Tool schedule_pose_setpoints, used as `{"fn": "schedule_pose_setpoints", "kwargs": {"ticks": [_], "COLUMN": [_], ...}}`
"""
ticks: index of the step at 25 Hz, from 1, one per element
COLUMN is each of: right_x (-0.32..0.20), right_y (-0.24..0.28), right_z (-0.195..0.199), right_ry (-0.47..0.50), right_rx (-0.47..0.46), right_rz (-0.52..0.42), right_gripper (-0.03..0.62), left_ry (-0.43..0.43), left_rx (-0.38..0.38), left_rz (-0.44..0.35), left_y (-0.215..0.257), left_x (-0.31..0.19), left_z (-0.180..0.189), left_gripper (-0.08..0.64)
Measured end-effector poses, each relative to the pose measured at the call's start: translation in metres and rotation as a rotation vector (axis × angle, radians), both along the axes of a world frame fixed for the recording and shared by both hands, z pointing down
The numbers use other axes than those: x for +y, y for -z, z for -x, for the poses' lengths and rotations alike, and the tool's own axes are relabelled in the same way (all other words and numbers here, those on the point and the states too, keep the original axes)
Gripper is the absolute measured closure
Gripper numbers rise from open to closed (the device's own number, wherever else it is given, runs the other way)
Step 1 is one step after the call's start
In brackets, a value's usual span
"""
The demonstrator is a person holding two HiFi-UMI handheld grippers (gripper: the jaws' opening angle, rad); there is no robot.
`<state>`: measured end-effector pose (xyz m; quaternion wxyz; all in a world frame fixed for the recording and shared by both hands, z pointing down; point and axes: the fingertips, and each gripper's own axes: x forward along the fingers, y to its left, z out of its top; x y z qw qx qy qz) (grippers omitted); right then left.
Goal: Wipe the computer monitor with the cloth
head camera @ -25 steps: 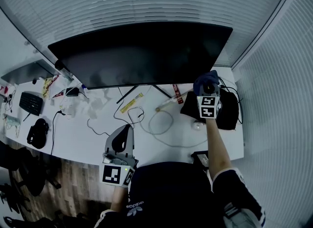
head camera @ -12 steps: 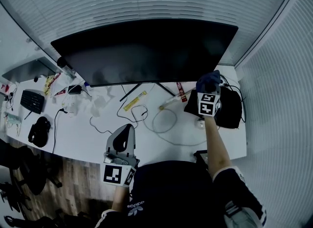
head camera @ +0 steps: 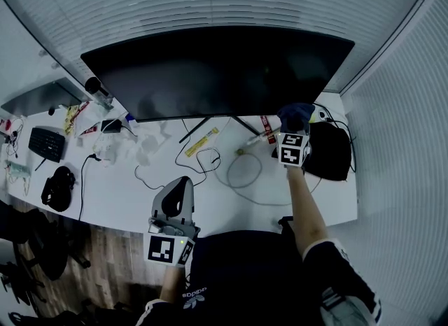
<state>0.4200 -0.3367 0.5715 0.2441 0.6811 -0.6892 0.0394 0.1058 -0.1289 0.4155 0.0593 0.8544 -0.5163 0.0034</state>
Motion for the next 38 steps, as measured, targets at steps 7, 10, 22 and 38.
{"fn": "schedule_pose_setpoints", "kwargs": {"ticks": [7, 10, 22, 38], "right_x": [-0.002, -0.004, -0.007, -0.010], "right_y": [-0.001, 0.000, 0.006, 0.000], "right_z": [0.056, 0.079, 0.173, 0.292], "right_ry": [0.023, 0.007, -0.012, 0.004], "right_rx": [-0.002, -0.015, -0.059, -0.109], "right_rz": [0.005, 0.001, -0.018, -0.015], "right_gripper": [0.545, 0.546, 0.546, 0.545], "left_ry": [-0.018, -0.017, -0.003, -0.009], "left_rx": [0.005, 0.000, -0.010, -0.011], "left_rz": [0.007, -0.003, -0.007, -0.036], "left_y": [0.002, 0.006, 0.014, 0.022], "left_x": [-0.004, -0.007, -0.004, -0.003], "left_z": [0.041, 0.065, 0.155, 0.245], "left_gripper": [0.555, 0.555, 0.555, 0.555]}}
